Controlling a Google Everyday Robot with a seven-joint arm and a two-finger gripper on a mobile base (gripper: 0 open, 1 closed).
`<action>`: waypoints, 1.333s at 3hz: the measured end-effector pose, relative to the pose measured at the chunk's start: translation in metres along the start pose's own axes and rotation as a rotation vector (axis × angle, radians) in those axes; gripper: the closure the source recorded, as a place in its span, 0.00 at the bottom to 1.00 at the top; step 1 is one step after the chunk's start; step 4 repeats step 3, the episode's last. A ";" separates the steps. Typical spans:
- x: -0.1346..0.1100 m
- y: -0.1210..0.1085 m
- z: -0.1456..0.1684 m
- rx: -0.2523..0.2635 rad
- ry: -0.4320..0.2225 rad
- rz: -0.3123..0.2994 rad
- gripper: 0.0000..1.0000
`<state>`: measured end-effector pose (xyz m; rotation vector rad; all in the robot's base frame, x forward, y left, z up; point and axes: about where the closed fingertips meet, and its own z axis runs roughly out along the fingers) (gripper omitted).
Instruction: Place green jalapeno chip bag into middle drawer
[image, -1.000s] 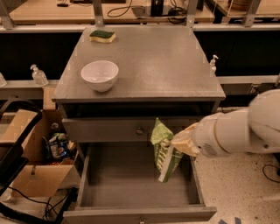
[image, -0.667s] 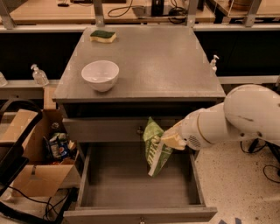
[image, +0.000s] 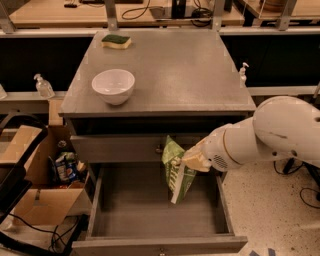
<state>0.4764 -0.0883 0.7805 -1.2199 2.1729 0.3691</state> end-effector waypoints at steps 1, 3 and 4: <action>-0.001 0.001 0.000 0.000 0.001 -0.004 0.19; -0.002 0.002 0.000 0.000 0.001 -0.007 0.00; -0.002 0.002 0.000 0.000 0.001 -0.007 0.00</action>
Offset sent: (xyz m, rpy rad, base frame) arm -0.0005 0.0011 0.0008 -0.0017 -0.0014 0.0024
